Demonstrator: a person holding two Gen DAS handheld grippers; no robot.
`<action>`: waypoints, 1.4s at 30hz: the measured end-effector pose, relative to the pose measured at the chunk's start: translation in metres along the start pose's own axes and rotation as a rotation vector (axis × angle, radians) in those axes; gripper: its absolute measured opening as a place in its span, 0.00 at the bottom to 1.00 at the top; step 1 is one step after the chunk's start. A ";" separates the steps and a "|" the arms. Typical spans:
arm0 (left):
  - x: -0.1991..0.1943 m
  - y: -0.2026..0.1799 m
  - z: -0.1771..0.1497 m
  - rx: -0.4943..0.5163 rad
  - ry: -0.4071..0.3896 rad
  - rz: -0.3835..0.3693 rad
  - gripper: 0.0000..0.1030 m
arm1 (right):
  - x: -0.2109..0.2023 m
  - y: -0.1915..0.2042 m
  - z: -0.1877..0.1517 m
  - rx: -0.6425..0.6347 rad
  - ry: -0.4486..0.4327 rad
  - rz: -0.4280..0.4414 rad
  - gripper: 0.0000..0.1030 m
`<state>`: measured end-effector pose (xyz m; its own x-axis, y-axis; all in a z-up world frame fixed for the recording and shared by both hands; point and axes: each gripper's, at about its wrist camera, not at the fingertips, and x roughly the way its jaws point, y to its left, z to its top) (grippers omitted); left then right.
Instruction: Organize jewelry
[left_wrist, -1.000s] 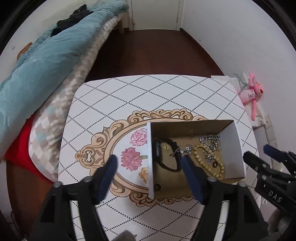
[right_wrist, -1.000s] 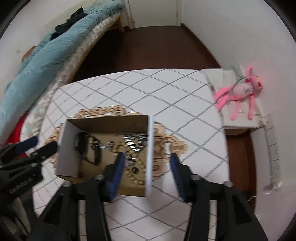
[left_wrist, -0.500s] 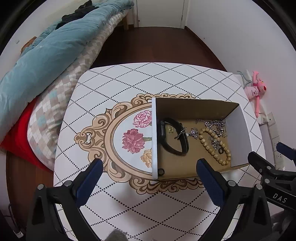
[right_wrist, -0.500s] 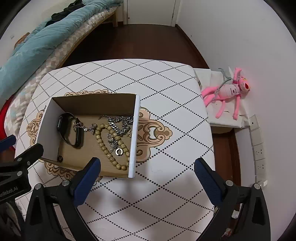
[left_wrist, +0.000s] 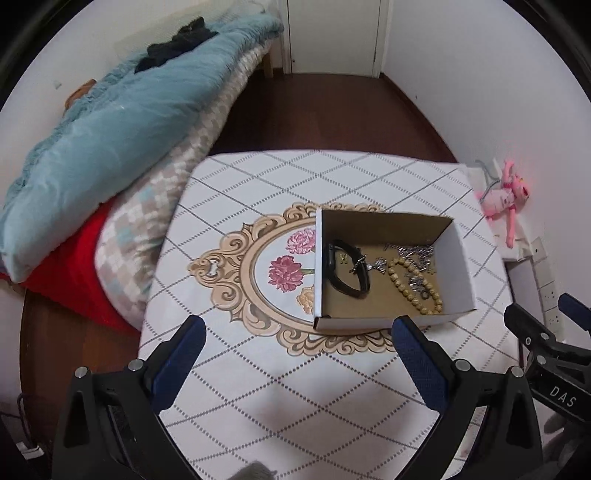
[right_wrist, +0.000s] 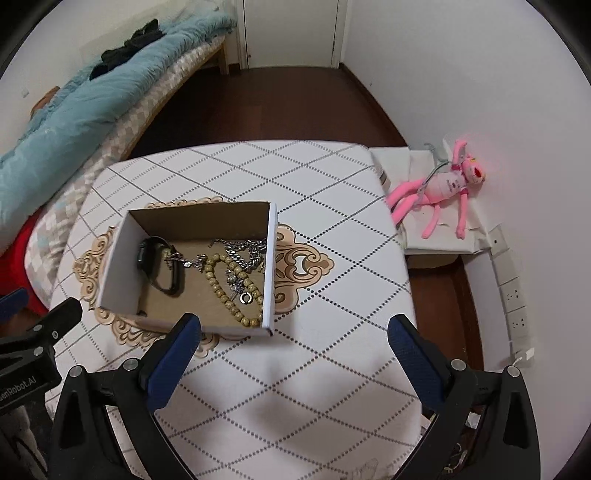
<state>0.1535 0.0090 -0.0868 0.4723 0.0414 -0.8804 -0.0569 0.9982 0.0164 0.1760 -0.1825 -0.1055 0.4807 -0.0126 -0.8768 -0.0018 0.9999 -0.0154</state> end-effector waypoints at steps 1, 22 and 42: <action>-0.009 0.000 -0.002 -0.002 -0.008 -0.002 1.00 | -0.010 0.000 -0.002 0.000 -0.012 0.002 0.99; -0.181 0.000 -0.034 0.025 -0.233 -0.058 1.00 | -0.225 -0.007 -0.048 0.019 -0.309 -0.005 0.99; -0.163 -0.006 -0.013 0.014 -0.173 -0.036 1.00 | -0.222 -0.011 -0.032 0.021 -0.270 -0.028 1.00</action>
<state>0.0651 -0.0042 0.0506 0.6184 0.0113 -0.7858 -0.0260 0.9996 -0.0061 0.0418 -0.1913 0.0738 0.6969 -0.0401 -0.7160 0.0318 0.9992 -0.0250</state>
